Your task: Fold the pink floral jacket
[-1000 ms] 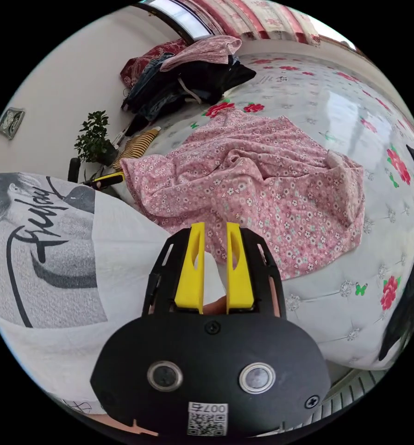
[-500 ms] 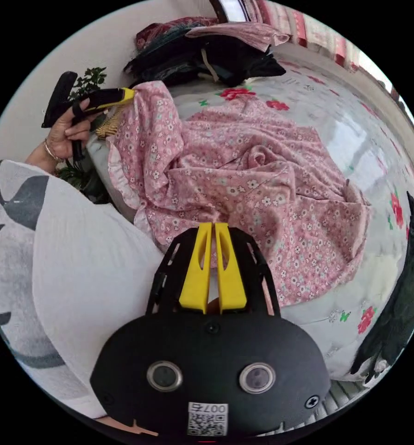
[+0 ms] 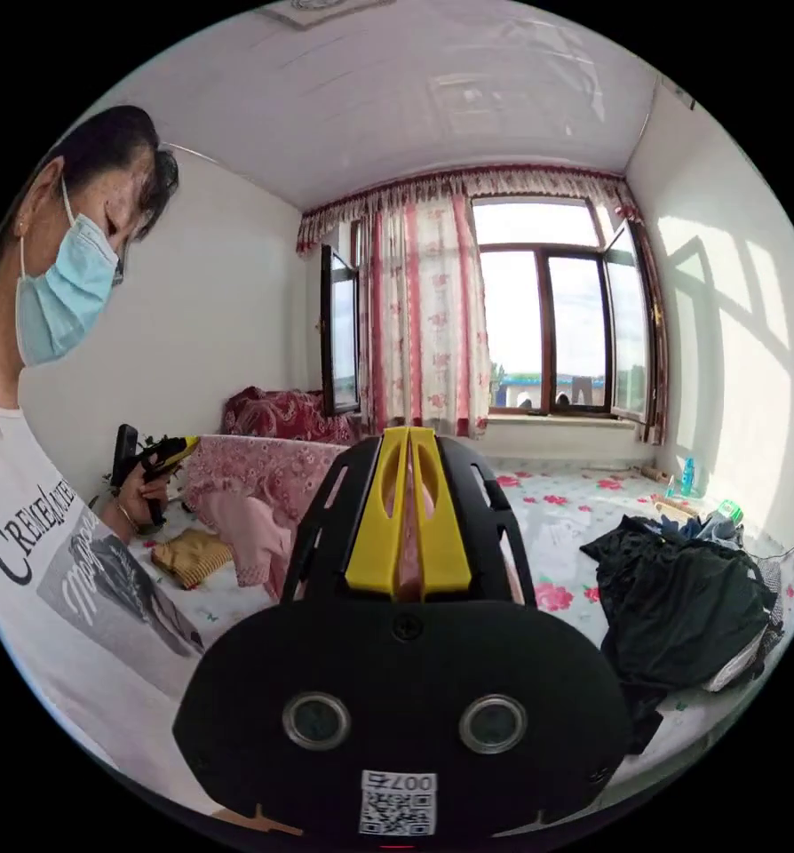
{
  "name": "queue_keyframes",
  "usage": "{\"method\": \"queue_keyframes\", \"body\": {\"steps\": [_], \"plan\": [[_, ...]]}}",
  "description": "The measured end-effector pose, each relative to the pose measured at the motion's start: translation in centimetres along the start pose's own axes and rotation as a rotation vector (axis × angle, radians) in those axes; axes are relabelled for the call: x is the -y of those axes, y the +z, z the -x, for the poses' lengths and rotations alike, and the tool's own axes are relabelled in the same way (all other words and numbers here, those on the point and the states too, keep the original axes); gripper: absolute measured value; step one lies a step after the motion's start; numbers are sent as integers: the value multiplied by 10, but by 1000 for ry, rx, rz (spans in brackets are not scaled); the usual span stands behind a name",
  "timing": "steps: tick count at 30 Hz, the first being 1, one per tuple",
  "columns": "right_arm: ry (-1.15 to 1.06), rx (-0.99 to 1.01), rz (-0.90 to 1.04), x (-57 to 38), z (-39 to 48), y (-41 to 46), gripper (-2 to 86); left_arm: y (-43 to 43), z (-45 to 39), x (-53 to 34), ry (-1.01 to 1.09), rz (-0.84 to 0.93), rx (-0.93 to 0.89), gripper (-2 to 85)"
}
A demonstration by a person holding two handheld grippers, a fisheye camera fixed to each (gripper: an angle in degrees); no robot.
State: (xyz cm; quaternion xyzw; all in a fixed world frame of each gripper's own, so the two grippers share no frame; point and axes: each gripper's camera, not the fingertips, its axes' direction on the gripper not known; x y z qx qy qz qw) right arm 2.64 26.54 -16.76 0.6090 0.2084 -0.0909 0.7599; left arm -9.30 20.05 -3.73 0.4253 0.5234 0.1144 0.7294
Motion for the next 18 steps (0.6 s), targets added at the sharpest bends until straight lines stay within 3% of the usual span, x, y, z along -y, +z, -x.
{"method": "queue_keyframes", "body": {"steps": [1,5,8,13,18], "plan": [[-14,-28,-126,14,0,-25,-1,-6,-28,16,81,-52,-6,-10],[-108,-87,-247,46,1,-54,4,0,-99,33,350,-138,97,-10],[-134,5,3,36,-3,-8,22,43,-100,11,319,-50,195,-10],[76,513,608,-107,29,117,70,103,-52,-62,-6,168,280,-10],[51,646,759,-182,102,160,90,119,-60,-67,-13,180,317,-10]]}}
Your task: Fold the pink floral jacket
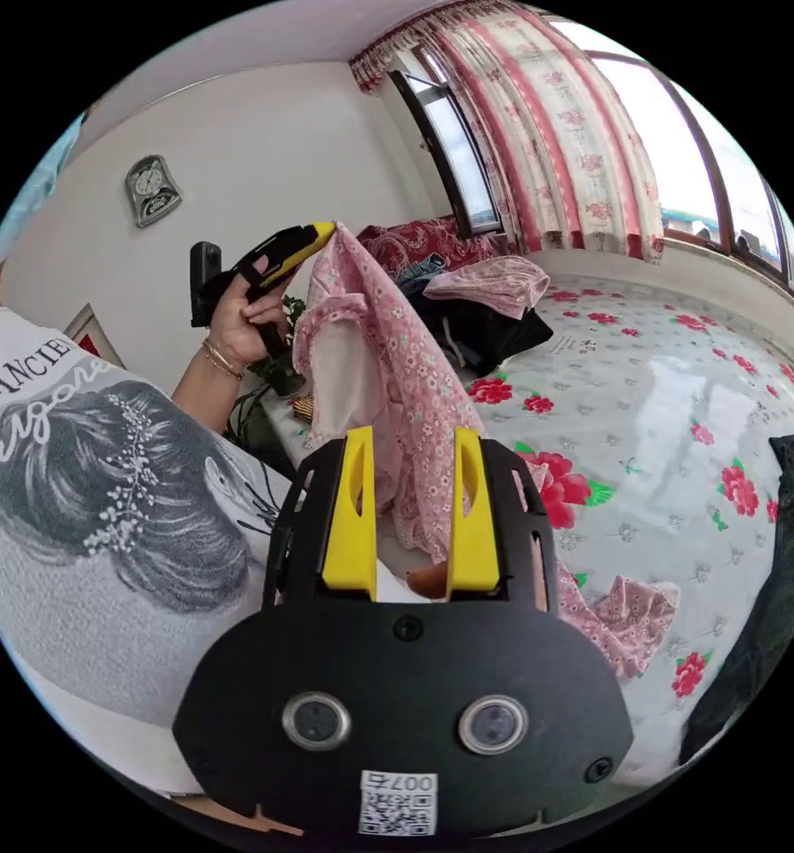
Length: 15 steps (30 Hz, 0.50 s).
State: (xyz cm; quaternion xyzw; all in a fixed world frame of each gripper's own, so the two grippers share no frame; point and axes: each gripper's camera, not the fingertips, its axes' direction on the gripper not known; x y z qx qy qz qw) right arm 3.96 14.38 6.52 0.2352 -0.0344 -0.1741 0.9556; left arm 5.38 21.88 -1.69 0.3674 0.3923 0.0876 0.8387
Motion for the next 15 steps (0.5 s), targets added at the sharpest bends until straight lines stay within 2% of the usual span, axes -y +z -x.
{"method": "queue_keyframes", "body": {"steps": [3,9,11,12,13,15], "plan": [[-42,-38,75,11,6,47,96,5,-11,4,17,-13,-29,-10],[85,-333,252,7,-15,146,47,17,-9,-9,27,16,-50,-8],[122,-341,158,6,-21,128,29,28,5,-22,65,74,-4,-5],[147,-325,74,4,-25,109,22,38,23,-38,54,132,85,0],[187,-308,11,2,-31,93,17,49,46,-58,-16,230,180,9],[233,-306,-34,1,-36,74,13,57,77,-90,-119,360,223,33]]}}
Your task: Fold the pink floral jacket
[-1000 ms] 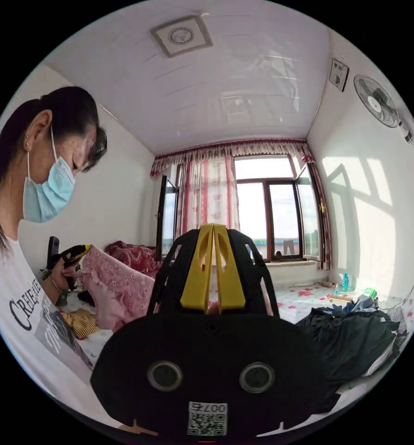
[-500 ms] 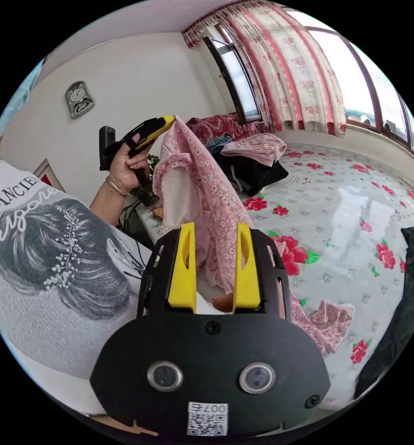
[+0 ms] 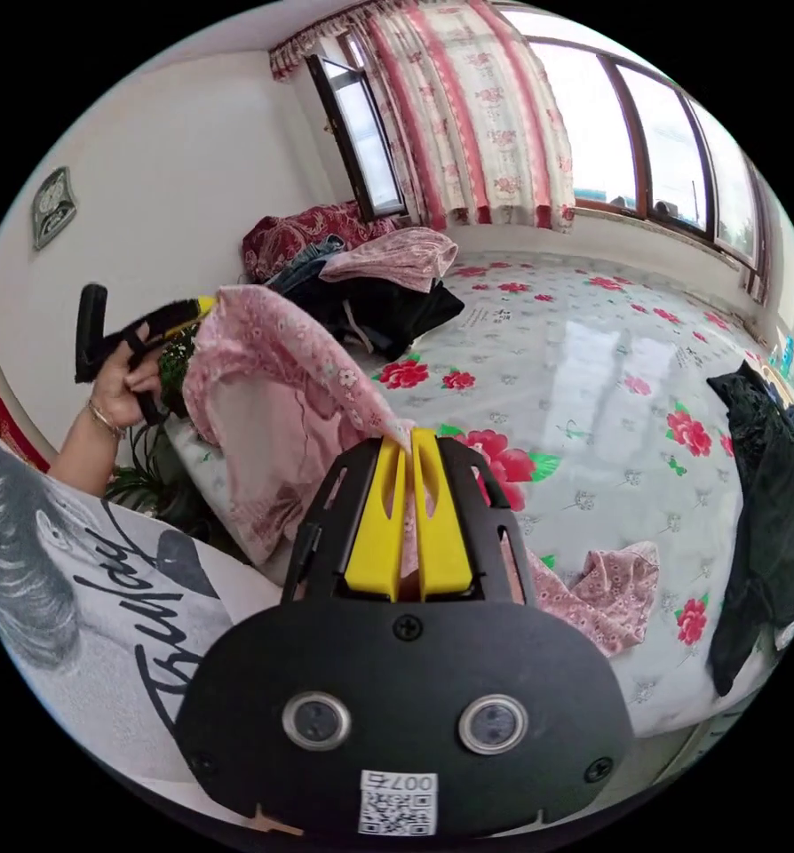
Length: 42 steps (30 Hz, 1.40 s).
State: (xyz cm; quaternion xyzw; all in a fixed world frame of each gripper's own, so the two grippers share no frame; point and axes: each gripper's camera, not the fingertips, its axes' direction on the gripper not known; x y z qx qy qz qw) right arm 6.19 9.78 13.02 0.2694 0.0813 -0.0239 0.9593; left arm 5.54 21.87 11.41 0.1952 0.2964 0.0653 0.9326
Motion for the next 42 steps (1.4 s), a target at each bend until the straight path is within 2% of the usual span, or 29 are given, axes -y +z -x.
{"method": "queue_keyframes", "body": {"steps": [5,9,12,14,18,20,21,23,27,29,31,34,37,40,42], "plan": [[15,-58,-12,-5,15,-15,10,11,14,-69,-54,72,65,54],[59,-81,-21,-7,30,-13,9,70,-5,-101,-10,250,-140,93],[72,-86,-12,1,40,-16,9,125,-38,-112,63,348,-221,127],[62,-92,-12,6,49,-20,9,156,-62,-116,116,364,-189,136],[24,-58,-51,13,74,-37,8,220,-123,-98,283,328,35,136],[-9,-61,-89,15,85,-50,7,245,-133,-80,313,331,162,101],[-28,-71,-107,16,91,-59,7,254,-134,-67,329,326,196,56],[-33,-103,-129,16,91,-73,6,247,-129,-45,316,299,141,40],[-6,-208,-190,1,72,-110,4,156,-116,-3,222,120,-39,14],[2,-195,-231,-7,65,-130,2,101,-128,7,264,15,-101,9],[-98,-191,-327,-15,72,-163,1,29,-159,13,381,-180,-126,5],[-312,-316,-431,-12,97,-201,-1,-41,-203,23,558,-428,-87,1],[-446,-407,-533,8,114,-236,-1,-74,-240,46,667,-566,-9,-1],[-551,-381,-652,44,108,-265,0,-83,-263,82,672,-669,95,-1],[-592,-316,-701,80,93,-276,4,-74,-265,121,603,-685,133,0]]}}
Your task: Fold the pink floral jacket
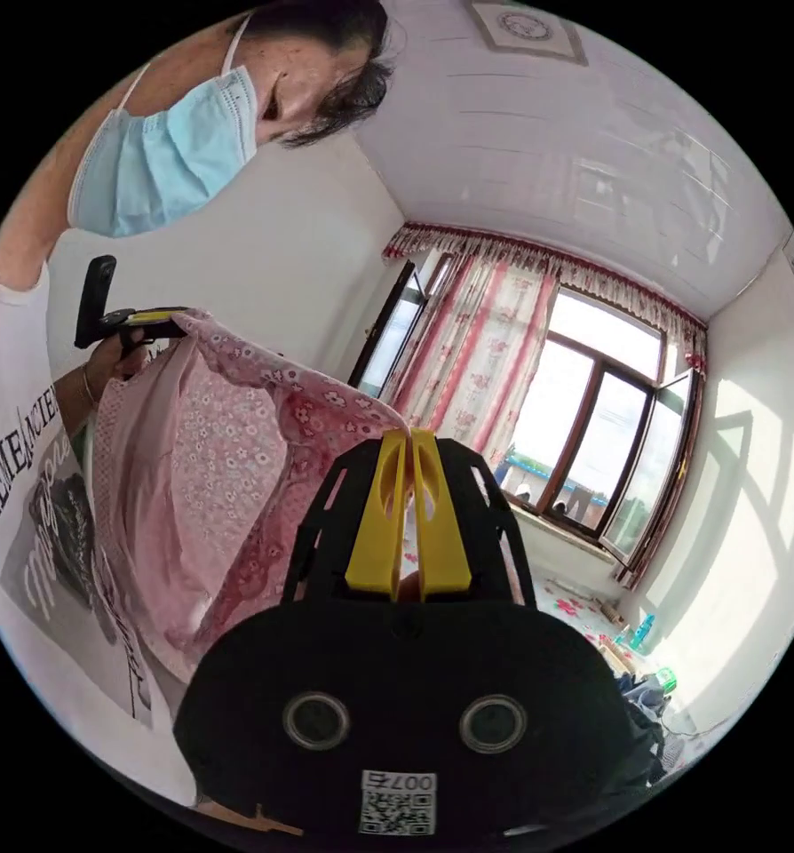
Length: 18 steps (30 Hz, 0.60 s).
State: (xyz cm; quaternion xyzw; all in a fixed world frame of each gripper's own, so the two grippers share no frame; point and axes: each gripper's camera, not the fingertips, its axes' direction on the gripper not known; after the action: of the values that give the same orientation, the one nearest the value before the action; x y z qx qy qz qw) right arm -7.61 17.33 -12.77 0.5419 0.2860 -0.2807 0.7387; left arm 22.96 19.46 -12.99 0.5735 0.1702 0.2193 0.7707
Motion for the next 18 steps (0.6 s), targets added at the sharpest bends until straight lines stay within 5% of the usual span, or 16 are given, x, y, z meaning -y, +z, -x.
{"method": "queue_keyframes", "body": {"steps": [5,9,14,18], "plan": [[31,-120,104,51,-84,138,42,183,67,31,-142,148,13,18],[282,-83,531,8,-155,265,79,367,131,-24,-387,590,43,87],[374,-44,641,-145,-159,242,88,379,115,-139,-415,716,169,100],[575,97,1104,-321,-135,231,101,404,42,-294,-549,1110,-37,99]]}}
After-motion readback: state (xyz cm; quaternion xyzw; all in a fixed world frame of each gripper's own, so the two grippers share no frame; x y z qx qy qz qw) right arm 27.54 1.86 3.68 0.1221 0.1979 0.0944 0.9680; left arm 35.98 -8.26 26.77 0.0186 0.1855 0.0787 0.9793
